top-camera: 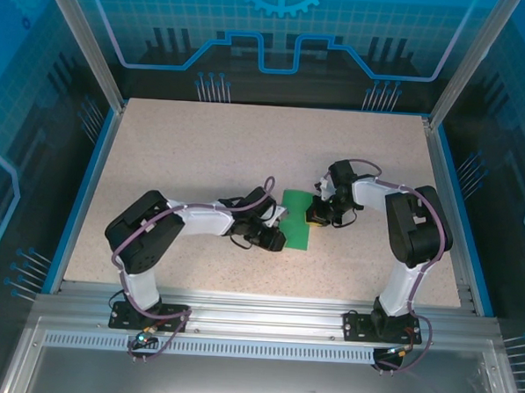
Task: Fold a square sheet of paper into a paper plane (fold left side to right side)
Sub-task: Fold the triangle a second time at the center of the table.
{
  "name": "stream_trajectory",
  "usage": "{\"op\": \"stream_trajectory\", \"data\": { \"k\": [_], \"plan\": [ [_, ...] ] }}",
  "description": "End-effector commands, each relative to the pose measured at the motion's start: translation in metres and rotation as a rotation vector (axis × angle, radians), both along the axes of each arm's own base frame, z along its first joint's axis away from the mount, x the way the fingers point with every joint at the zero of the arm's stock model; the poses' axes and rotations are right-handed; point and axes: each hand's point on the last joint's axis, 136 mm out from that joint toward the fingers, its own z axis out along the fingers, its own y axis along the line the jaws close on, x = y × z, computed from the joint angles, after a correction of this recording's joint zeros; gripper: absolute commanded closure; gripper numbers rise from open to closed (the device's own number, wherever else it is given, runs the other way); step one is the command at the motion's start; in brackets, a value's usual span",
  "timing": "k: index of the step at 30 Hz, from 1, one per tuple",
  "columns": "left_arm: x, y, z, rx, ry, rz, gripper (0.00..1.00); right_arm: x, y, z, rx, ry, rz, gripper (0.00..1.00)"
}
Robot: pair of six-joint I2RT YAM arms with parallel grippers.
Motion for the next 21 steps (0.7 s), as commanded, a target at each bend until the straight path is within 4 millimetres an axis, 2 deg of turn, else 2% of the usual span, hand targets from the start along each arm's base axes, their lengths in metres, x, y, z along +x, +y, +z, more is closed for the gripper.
{"op": "stream_trajectory", "data": {
  "k": [1, 5, 9, 12, 18, 21],
  "plan": [
    [-0.036, 0.043, -0.03, 0.161, 0.149, 0.041, 0.71, -0.006, -0.019, -0.021, -0.095, 0.044, -0.012, 0.96],
    [-0.028, 0.041, -0.01, 0.116, 0.122, 0.056, 0.71, -0.006, -0.018, -0.019, -0.086, 0.042, -0.012, 0.96],
    [-0.016, 0.024, 0.026, 0.022, 0.072, 0.039, 0.7, -0.005, -0.018, -0.016, -0.083, 0.038, -0.012, 0.96],
    [-0.007, 0.01, 0.041, -0.03, 0.055, 0.023, 0.7, -0.004, -0.017, -0.015, -0.082, 0.035, -0.012, 0.96],
    [0.007, -0.009, 0.032, -0.056, 0.073, 0.003, 0.68, -0.003, -0.017, -0.015, -0.081, 0.035, -0.013, 0.96],
    [0.017, -0.012, 0.023, -0.033, 0.062, 0.009, 0.66, -0.004, -0.017, -0.016, -0.079, 0.039, -0.012, 0.96]
  ]
}}
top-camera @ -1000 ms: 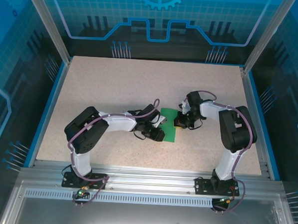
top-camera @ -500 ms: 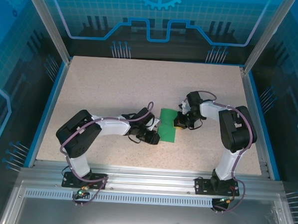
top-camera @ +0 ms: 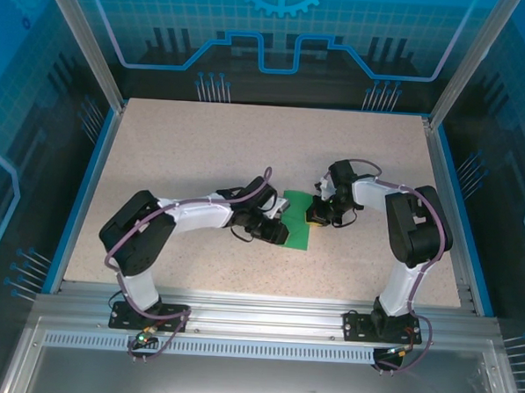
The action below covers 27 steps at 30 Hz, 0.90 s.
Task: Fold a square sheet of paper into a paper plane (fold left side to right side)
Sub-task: Fold the triangle a second time at the center of the table.
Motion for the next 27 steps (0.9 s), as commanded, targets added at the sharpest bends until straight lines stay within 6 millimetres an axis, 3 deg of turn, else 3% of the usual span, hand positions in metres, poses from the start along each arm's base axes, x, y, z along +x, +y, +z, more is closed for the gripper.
{"op": "stream_trajectory", "data": {
  "k": [1, 7, 13, 17, 27],
  "plan": [
    [0.007, -0.004, -0.011, 0.013, 0.017, -0.005, 0.65, -0.004, -0.017, -0.016, -0.077, 0.036, -0.013, 0.96],
    [0.014, 0.0, -0.032, 0.064, 0.034, 0.022, 0.65, -0.003, -0.014, -0.01, -0.06, 0.024, -0.009, 0.96],
    [0.004, 0.009, -0.045, 0.095, 0.059, 0.018, 0.68, 0.005, -0.011, 0.026, -0.015, -0.056, 0.007, 0.96],
    [0.0, 0.015, -0.049, 0.112, 0.067, 0.019, 0.7, -0.004, -0.002, 0.044, 0.022, -0.07, 0.034, 0.96],
    [-0.002, 0.025, -0.054, 0.172, 0.057, 0.019, 0.72, -0.033, 0.048, 0.036, 0.063, -0.027, 0.128, 0.96]
  ]
}}
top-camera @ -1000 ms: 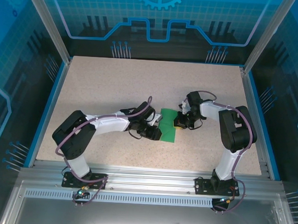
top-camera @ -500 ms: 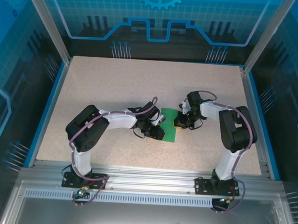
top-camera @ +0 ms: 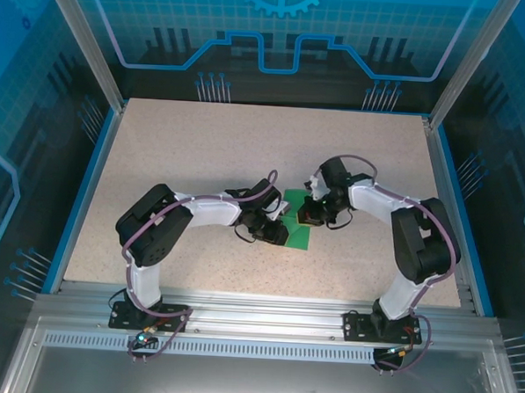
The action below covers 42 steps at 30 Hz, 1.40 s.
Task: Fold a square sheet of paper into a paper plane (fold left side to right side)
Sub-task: Fold the triangle a second time at the center of the table.
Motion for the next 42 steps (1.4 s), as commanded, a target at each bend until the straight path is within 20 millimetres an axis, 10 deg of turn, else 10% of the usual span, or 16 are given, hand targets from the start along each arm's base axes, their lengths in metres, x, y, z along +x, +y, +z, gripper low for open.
{"op": "stream_trajectory", "data": {
  "k": [1, 13, 42],
  "plan": [
    [-0.01, 0.023, -0.024, 0.116, 0.025, 0.004, 0.73, -0.01, 0.015, -0.007, 0.024, 0.043, 0.013, 0.96],
    [-0.011, 0.033, -0.034, 0.207, 0.008, 0.014, 0.76, -0.013, 0.025, -0.043, -0.027, 0.109, 0.052, 0.96],
    [-0.029, 0.047, -0.055, 0.307, 0.027, -0.006, 0.78, 0.02, -0.056, -0.049, -0.194, 0.094, -0.034, 0.96]
  ]
}}
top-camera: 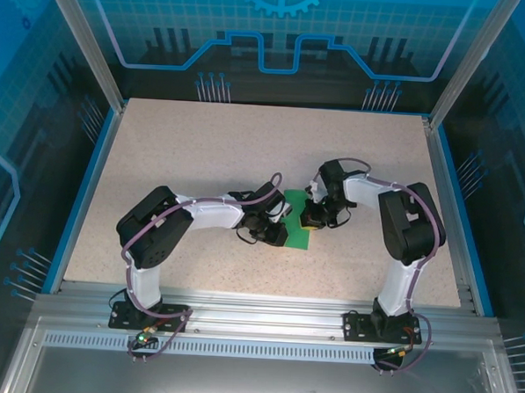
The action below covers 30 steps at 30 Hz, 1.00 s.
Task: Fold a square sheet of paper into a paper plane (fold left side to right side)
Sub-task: Fold the triangle a second time at the center of the table.
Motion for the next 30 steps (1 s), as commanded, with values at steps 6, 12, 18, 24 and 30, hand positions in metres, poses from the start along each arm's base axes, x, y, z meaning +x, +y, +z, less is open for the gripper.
{"op": "stream_trajectory", "data": {
  "k": [6, 12, 18, 24, 30],
  "plan": [
    [-0.028, 0.042, -0.046, 0.207, 0.08, -0.004, 0.77, 0.021, -0.041, -0.008, -0.095, -0.013, -0.066, 0.96],
    [-0.029, 0.043, -0.04, 0.195, 0.071, -0.004, 0.74, 0.027, -0.041, -0.006, -0.082, -0.017, -0.076, 0.96],
    [-0.028, 0.037, -0.022, 0.136, 0.044, 0.0, 0.63, 0.032, -0.043, 0.002, -0.052, -0.038, -0.086, 0.96],
    [-0.018, 0.029, 0.02, 0.051, -0.019, 0.011, 0.47, 0.043, -0.052, 0.032, 0.016, -0.121, -0.143, 0.93],
    [0.003, 0.033, 0.055, -0.042, -0.069, 0.08, 0.34, 0.036, -0.044, 0.059, 0.178, -0.197, -0.183, 0.7]
  ]
}}
